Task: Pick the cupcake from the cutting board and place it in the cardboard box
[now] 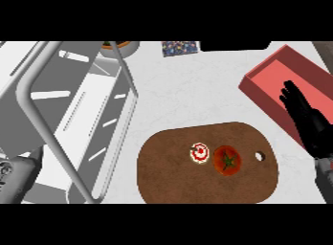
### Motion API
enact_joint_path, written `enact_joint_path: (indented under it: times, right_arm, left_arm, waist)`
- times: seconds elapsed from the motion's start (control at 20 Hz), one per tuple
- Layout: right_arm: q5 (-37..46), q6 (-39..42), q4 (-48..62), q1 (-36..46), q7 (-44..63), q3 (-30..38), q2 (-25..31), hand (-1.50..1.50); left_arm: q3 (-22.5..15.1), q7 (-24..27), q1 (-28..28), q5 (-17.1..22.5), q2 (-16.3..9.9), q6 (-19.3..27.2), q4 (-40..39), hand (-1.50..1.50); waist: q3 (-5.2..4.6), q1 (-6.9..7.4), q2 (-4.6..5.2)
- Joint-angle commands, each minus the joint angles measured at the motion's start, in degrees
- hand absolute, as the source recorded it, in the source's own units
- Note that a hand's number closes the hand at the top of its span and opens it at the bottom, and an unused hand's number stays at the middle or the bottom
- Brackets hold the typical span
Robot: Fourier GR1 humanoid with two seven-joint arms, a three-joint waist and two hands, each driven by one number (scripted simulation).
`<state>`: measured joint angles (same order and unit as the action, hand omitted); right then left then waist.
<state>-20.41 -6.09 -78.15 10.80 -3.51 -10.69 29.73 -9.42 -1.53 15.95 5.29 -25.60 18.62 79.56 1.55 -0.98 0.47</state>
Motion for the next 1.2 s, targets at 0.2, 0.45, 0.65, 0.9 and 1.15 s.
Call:
enact_joint_path:
  times: [0.2, 0.45, 0.65, 0.9, 1.15]
  right_arm:
    - [1.85, -11.11, -15.41, -2.87, 5.46, -0.52, -5.3, -1.5]
    - [15.93, -31.21, -18.81, -6.58, -7.32, 3.09, -8.65, -1.5]
    - [26.8, -34.29, -29.81, -11.93, -7.47, -7.14, -8.55, -1.5]
    - [38.96, -29.27, -34.01, -18.42, 8.12, -15.06, 1.94, -1.5]
    - [49.53, -21.14, -34.25, -17.84, 25.61, -17.8, 9.2, -1.5]
  left_arm:
    - [3.98, -4.67, -7.72, 10.37, 1.89, -4.49, 8.08, 0.0]
    - [5.78, -8.08, -10.13, 16.06, 1.85, -7.55, 7.6, 0.0]
    - [5.6, -8.76, -12.7, 17.42, 1.97, -9.01, 11.15, 0.0]
    - [5.34, -8.49, -14.77, 16.84, 1.38, -9.64, 12.88, 0.0]
    - [6.57, -9.38, -12.6, 17.7, 0.52, -10.44, 12.03, 0.0]
  waist:
    - [-1.66, 1.28, -1.31]
    - [-1.67, -0.06, -1.94]
    - [-1.71, 0.55, -1.31]
    - [-2.05, 0.68, -1.23]
    - [-2.38, 0.91, -0.83]
